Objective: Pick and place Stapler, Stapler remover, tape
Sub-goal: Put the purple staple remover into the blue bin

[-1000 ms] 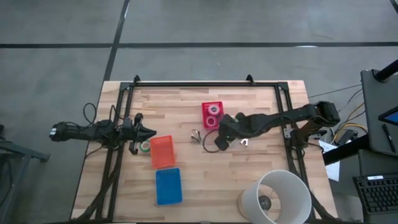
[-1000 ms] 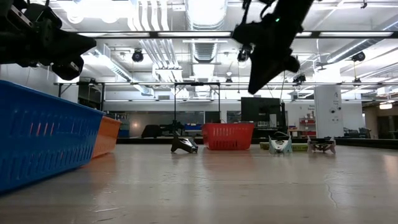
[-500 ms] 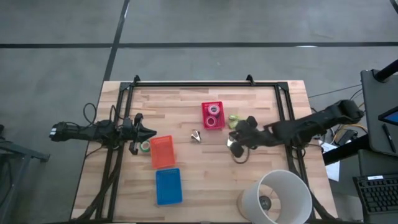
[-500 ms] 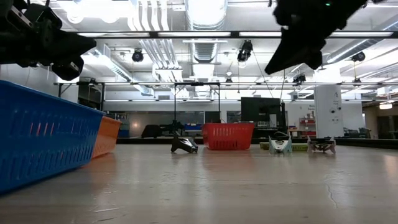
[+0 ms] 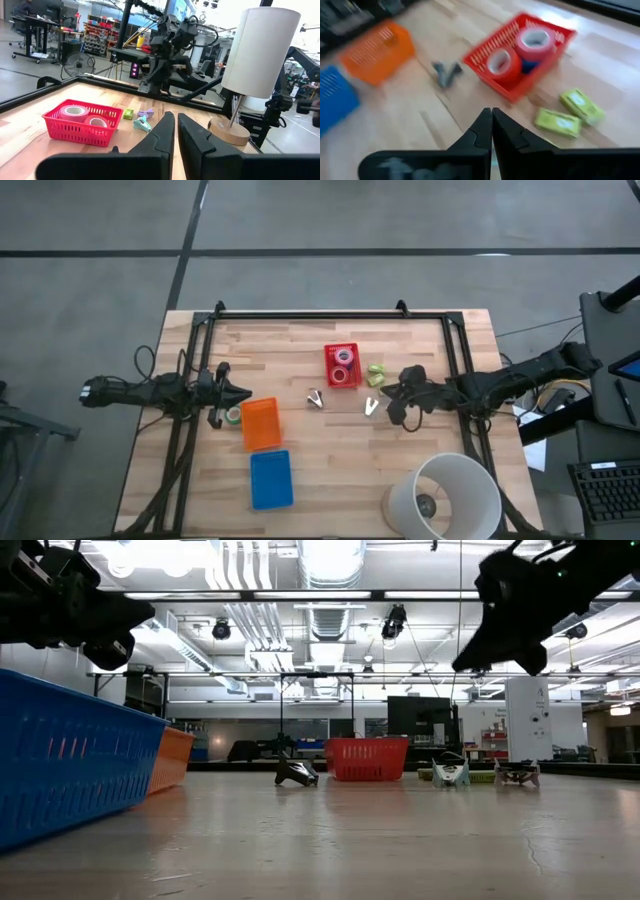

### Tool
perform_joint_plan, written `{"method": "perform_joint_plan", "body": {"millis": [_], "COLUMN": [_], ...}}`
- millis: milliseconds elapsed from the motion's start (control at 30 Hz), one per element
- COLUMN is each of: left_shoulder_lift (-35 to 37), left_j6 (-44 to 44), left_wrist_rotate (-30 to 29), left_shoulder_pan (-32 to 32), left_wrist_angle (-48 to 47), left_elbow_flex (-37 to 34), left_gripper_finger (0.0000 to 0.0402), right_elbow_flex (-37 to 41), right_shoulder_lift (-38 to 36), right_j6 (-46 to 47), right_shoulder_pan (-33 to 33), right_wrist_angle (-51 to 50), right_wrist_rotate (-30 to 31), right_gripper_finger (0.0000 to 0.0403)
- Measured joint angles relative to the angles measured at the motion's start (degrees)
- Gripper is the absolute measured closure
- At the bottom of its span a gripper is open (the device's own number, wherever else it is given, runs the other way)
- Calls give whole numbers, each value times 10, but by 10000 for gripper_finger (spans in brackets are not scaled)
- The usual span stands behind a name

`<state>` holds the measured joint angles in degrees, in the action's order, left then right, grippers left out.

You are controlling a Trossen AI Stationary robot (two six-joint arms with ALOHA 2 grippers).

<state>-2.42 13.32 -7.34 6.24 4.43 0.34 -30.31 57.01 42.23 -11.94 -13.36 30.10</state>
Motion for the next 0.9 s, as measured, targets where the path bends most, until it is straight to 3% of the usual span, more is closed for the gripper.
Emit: {"method": "perform_joint_plan", "body": {"millis": [200,367,467,667,800,900], "left_shoulder_lift": [0,0,0,0,0,0], "left_j6": [0,0,0,0,0,0], "left_wrist_rotate": [0,0,0,0,0,0], "left_shoulder_pan": [0,0,0,0,0,0], "left_wrist_angle": [-2,-2,-2,-3,-3,-4], "left_elbow_flex": [0,0,0,0,0,0], "left_gripper_finger": [378,376,378,376,378,378], "right_elbow_flex": [-21,-23,-25,-73,-100,-99], "right_shoulder_lift": [42,79,94,88,87,98], "right_j6": [-48,-107,-97,74,291,351], "right_shoulder_pan": [44,69,78,83,83,79], "right_wrist_angle": [-52,-56,-75,-216,-301,-299], "right_wrist_rotate": [-53,-75,-77,-78,-147,-174], "right_gripper_finger": [356,282,231,164,163,172]}}
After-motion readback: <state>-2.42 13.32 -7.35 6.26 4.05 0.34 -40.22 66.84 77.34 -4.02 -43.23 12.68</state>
